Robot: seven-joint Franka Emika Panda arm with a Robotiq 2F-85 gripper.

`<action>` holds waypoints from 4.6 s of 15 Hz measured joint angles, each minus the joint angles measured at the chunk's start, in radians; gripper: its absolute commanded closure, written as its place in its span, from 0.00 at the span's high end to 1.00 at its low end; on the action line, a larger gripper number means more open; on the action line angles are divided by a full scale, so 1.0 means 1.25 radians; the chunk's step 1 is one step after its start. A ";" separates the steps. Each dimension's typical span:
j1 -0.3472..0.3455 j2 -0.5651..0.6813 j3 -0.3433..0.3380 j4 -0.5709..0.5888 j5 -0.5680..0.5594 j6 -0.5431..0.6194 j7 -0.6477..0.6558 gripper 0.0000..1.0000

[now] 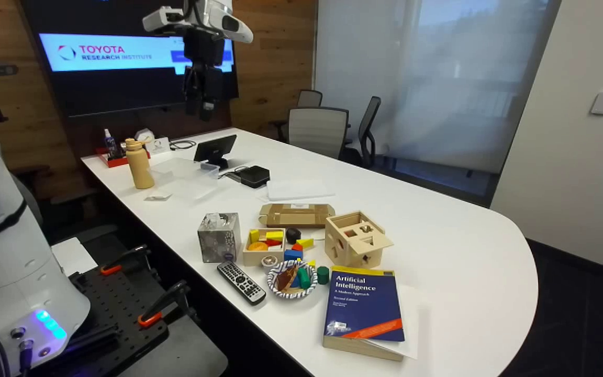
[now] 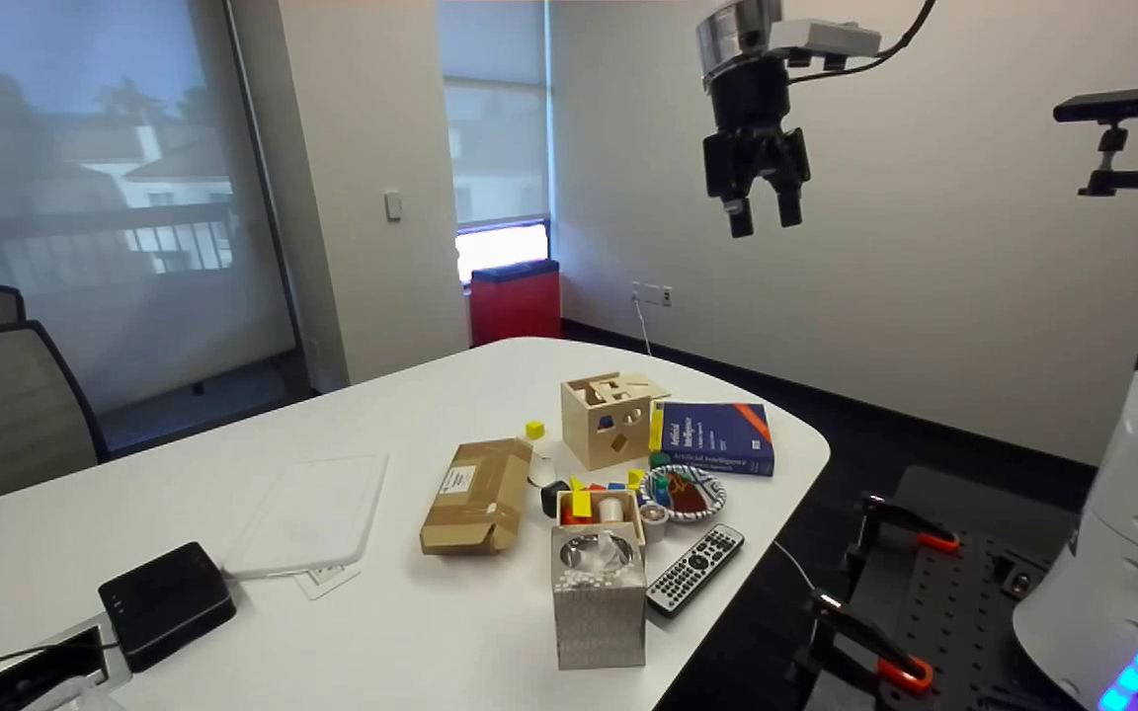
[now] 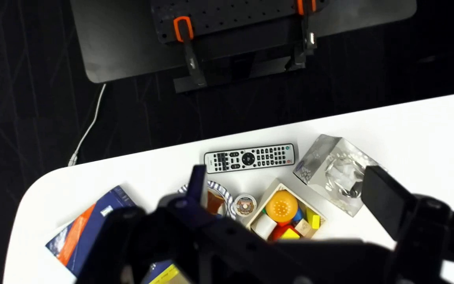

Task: Put the tissue box on top of the brown box

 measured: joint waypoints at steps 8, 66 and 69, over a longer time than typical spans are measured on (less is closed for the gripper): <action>0.076 0.155 0.153 -0.113 0.089 0.435 0.308 1.00; 0.257 0.733 -0.024 -0.121 0.212 1.160 0.310 0.02; 0.290 0.679 -0.083 -0.120 0.171 1.094 0.298 0.02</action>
